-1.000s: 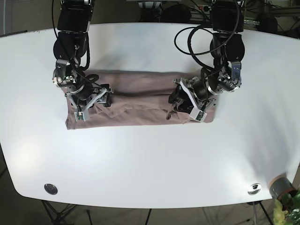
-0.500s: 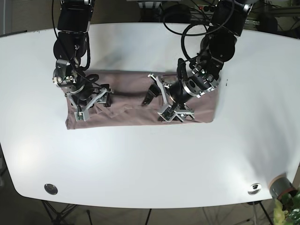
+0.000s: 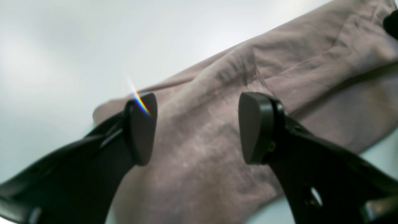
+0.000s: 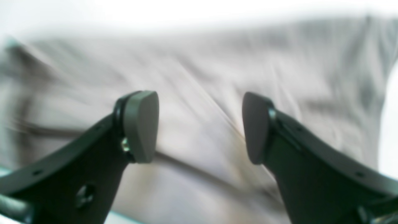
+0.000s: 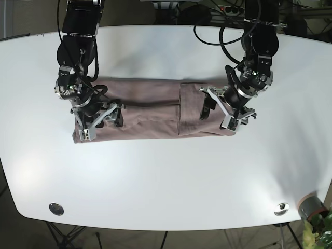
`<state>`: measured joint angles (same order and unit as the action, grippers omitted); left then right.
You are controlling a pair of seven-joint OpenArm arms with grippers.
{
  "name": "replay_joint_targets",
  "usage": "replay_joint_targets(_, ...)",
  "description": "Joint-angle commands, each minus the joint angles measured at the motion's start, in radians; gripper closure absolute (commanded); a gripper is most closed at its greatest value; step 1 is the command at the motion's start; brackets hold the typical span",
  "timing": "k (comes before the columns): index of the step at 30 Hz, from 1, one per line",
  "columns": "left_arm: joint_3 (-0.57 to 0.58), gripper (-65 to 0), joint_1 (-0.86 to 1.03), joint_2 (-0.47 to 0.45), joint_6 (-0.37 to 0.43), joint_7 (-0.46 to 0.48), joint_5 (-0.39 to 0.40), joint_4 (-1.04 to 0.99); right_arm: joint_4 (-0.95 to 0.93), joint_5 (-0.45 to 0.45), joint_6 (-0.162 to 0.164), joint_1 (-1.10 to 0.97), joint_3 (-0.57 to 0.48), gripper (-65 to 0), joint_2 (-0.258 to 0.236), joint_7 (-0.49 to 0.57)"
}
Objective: Fold the T-shirt properly
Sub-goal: 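Grasp both ends of the folded strip with the two grippers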
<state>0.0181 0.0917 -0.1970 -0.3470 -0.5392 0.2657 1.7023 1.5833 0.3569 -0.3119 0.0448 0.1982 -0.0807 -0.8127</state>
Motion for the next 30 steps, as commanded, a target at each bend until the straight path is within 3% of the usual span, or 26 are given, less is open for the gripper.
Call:
replay_joint_targets(1,-0.030,-39.2,-0.002,-0.009,-0.004,0.026,0.082,0.014,0.041,0.100,-0.003,0.019,0.019,-40.3,-0.021,0.014)
replay_joint_targets(3,-0.074,-39.2,0.015,-0.009,-0.004,0.024,0.151,-0.006,0.042,0.207,-0.003,0.019,0.070,-40.3,-0.049,0.011)
replay_joint_targets(8,-0.149,-39.2,0.030,-0.011,-0.008,0.024,0.264,-0.066,0.038,0.364,-0.003,0.014,0.155,-40.3,-0.089,0.006)
replay_joint_targets(15,-0.251,-38.2,0.027,-0.032,-0.188,0.023,0.361,-0.144,-0.088,0.509,-0.003,0.020,0.310,-40.3,-0.156,-0.055)
replay_joint_targets(18,-0.261,-24.3,0.026,-0.032,-0.251,0.023,0.361,-0.179,-0.168,0.531,-0.003,0.022,0.343,-40.3,-0.193,-0.055)
replay_joint_targets(21,-0.260,-2.2,0.006,-0.049,-0.307,0.023,0.344,-0.192,-0.215,0.531,-0.003,0.022,0.356,-40.3,-0.219,-0.055)
replay_joint_targets(22,-0.258,0.0,-0.004,-0.052,-0.318,0.020,0.333,-0.204,-0.234,0.531,-0.003,0.022,0.360,-40.3,-0.221,-0.055)
replay_joint_targets(30,-0.292,0.0,-0.063,-0.057,-0.351,-0.052,0.320,-0.256,-0.304,0.531,-0.003,0.010,0.364,-40.0,-0.213,-0.055)
